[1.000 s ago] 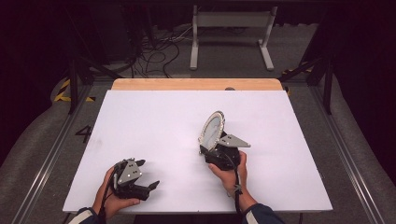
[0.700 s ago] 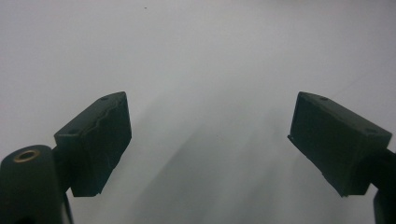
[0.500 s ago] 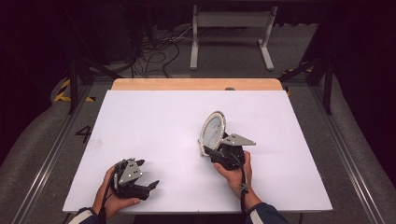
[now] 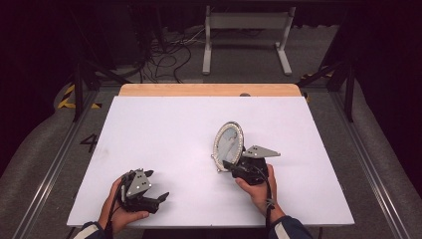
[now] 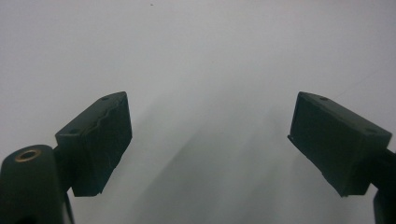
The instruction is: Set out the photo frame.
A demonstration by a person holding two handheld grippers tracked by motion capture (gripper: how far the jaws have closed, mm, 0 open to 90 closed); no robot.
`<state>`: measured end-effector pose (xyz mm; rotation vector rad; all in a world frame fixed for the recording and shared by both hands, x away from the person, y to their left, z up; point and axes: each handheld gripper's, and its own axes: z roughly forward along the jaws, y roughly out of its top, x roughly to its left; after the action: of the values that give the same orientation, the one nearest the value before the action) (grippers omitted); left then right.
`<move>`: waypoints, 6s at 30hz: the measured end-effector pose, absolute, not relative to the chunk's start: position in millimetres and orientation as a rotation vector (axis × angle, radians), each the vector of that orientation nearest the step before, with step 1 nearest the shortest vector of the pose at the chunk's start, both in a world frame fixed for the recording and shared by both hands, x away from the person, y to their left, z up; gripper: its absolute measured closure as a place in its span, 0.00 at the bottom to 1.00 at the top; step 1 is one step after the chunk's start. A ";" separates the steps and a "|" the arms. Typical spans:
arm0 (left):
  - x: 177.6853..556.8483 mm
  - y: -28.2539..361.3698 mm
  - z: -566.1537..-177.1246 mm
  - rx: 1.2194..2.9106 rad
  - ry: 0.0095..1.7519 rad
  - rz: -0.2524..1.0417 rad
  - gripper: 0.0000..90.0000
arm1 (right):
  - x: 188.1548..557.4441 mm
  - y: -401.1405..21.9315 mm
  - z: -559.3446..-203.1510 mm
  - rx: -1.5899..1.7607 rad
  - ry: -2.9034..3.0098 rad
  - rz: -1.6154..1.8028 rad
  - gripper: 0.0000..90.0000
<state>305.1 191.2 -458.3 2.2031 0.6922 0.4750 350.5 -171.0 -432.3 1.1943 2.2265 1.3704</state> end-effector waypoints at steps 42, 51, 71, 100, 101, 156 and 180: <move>340.6 155.0 -447.5 2.184 0.609 0.402 0.16 | 361.7 -173.1 -443.7 1.165 2.285 1.493 0.88; 365.4 128.8 -440.3 2.166 0.565 0.383 0.16 | 357.9 -175.4 -439.8 1.142 2.311 1.468 0.71; 422.8 85.2 -441.4 2.080 0.515 0.236 0.30 | 321.0 -196.2 -416.6 1.025 2.237 1.322 0.79; 422.1 72.7 -440.2 2.125 0.507 0.176 0.56 | 319.2 -200.5 -409.3 1.047 2.094 1.402 0.93; 421.0 75.0 -440.2 2.118 0.513 0.168 0.57 | 320.0 -200.7 -409.9 1.056 2.090 1.393 0.93; 396.2 94.7 -426.4 2.122 0.559 0.336 0.71 | 341.7 -192.4 -414.8 1.112 2.043 1.339 0.90; 389.1 87.5 -431.3 2.135 0.561 0.343 0.71 | 350.9 -197.4 -413.8 1.093 2.047 1.311 0.89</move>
<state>389.1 87.5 -431.3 2.1350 0.5611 0.3427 350.9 -197.4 -413.8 1.0932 2.0470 1.3115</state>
